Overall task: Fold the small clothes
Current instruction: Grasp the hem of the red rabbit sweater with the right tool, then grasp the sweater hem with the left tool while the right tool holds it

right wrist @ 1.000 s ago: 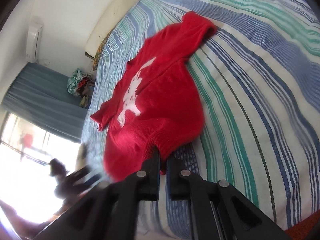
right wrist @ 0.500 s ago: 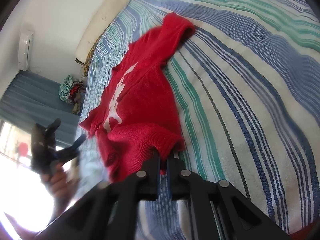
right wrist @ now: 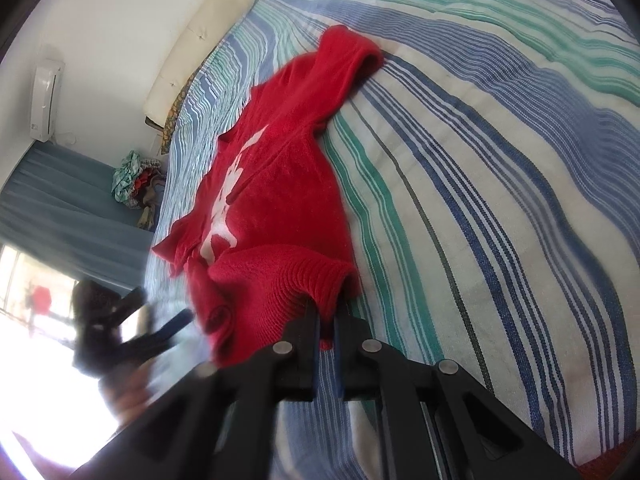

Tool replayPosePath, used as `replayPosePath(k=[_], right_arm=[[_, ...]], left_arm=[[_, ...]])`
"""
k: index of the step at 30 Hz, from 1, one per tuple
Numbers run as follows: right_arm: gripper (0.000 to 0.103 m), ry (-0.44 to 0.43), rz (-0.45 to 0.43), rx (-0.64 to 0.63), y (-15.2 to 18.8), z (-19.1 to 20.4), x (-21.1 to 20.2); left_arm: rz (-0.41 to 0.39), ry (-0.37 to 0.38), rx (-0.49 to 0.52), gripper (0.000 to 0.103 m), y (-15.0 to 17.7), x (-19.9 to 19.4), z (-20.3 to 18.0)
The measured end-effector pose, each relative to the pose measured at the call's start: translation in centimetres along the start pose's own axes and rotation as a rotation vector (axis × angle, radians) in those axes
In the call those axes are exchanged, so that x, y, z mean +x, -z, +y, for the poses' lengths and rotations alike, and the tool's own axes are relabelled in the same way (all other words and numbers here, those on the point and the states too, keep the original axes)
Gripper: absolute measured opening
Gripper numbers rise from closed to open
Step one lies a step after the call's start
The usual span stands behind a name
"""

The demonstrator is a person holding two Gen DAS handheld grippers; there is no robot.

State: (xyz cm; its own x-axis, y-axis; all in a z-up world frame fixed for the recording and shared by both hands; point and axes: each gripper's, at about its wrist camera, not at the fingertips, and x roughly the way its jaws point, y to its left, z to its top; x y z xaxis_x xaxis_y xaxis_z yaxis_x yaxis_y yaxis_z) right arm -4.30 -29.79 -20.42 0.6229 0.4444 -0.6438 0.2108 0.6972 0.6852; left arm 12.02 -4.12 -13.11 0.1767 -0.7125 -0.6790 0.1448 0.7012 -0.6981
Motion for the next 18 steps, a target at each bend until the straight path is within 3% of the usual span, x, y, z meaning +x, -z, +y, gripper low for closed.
replayPosePath(k=[3,4,6,7,9,13,18], right_arm=[[0.006,-0.001,-0.002,-0.01,0.0,0.2,-0.1],[0.006,-0.003,-0.002,-0.011,0.0,0.3,-0.1],[0.006,-0.004,-0.004,-0.015,0.0,0.5,-0.2],[0.006,-0.006,-0.007,-0.018,0.0,0.6,-0.2],[0.006,-0.013,-0.009,-0.025,-0.1,0.8,-0.5],[0.006,-0.034,0.014,-0.067,-0.1,2.2,-2.1],[0.006,-0.034,0.154,-0.079,1.1,3.6,-3.8]], left_arm=[[0.007,-0.043,0.019,0.076,0.0,1.1,-0.1],[0.014,-0.053,0.02,0.068,0.0,1.5,-0.1],[0.03,-0.061,0.015,0.037,0.1,2.1,0.2],[0.041,-0.056,0.012,0.006,0.2,2.2,0.3],[0.031,-0.031,0.02,0.004,0.5,1.0,0.3],[0.014,0.009,0.093,0.004,2.5,-5.7,-0.3],[0.067,-0.103,0.142,0.004,5.6,-12.0,2.2]])
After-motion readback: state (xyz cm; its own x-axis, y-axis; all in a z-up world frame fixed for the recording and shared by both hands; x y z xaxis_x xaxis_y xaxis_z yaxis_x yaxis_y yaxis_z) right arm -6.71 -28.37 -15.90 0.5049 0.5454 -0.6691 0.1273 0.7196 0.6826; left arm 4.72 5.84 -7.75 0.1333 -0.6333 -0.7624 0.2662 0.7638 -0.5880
